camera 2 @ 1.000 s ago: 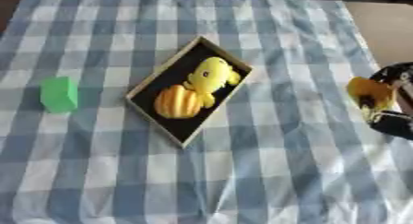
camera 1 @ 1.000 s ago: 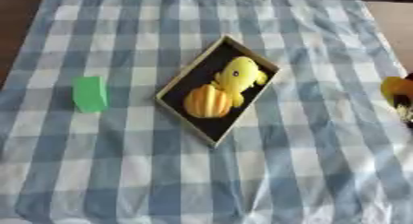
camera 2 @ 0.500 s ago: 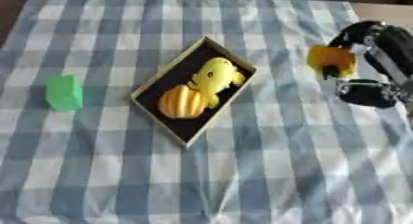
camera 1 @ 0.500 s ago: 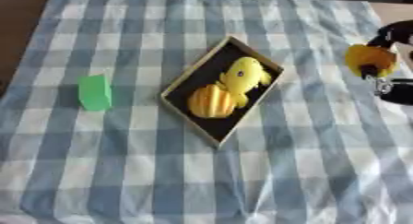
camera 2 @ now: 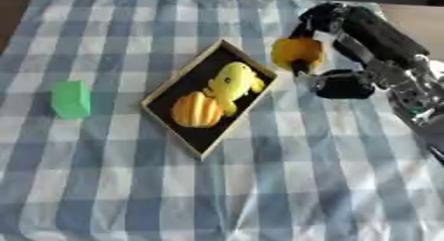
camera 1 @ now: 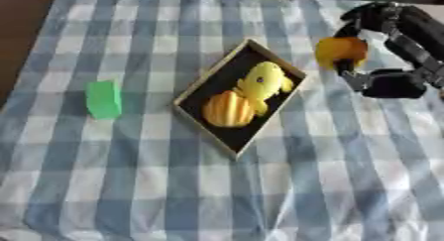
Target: Pick up objects on the table and place them in the box.
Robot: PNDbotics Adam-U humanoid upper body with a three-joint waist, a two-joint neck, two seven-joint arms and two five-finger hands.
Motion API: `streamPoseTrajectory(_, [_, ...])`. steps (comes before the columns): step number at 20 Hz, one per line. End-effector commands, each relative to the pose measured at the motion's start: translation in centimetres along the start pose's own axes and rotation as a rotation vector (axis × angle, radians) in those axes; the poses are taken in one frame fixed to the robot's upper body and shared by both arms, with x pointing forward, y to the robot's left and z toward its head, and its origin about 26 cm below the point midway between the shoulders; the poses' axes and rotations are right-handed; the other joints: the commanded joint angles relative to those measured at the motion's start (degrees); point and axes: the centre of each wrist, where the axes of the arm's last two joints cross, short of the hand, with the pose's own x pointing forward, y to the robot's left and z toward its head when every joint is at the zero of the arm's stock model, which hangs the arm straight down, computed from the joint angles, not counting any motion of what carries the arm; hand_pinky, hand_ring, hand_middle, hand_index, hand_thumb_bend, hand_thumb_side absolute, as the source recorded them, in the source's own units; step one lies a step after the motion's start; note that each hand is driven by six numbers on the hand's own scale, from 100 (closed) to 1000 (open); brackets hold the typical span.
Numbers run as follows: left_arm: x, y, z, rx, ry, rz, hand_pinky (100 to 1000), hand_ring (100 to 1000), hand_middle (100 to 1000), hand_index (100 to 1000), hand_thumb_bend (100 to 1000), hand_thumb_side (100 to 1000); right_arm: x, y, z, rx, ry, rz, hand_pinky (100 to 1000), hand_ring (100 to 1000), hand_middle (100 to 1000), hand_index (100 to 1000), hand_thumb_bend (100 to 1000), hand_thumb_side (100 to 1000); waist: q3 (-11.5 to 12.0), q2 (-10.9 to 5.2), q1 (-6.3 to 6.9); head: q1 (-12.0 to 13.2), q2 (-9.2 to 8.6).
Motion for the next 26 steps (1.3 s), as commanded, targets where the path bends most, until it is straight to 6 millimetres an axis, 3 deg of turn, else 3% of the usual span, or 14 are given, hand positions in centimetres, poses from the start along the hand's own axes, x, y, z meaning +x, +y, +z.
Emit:
streamPoseTrajectory(1, [0.7,-0.1,-0.6,-0.014,-0.032,0.002,701,854,715,813,100,719,1.3,-0.6,-1.3,0.012,-0.039,0.029,899,832,476,670,100,100,0.13,-1.77,-0.70,-0.32,0.10])
streamPoseTrajectory(5, [0.7,-0.2,-0.6,-0.018,-0.032,0.007,700,855,715,813,100,720,2.7,-0.7,-3.6,0.026,-0.065,0.020,899,834,486,675,100,100,0.28,-1.75,-0.76,-0.41,-0.03])
streamPoseTrajectory(18, [0.8,-0.4,-0.8,-0.012,-0.040,0.021,701,856,715,812,100,722,3.3,0.4,-12.4,0.162,-0.048,0.055,894,857,557,721,100,100,0.43,-0.66,-0.67,-0.15,-0.86])
streamPoseTrajectory(26, [0.8,-0.4,-1.0,-0.011,-0.044,0.023,703,857,715,813,100,722,0.8,4.4,-13.6,0.326,-0.037,0.067,893,889,644,769,100,100,0.71,-0.34,-0.64,-0.16,-0.77])
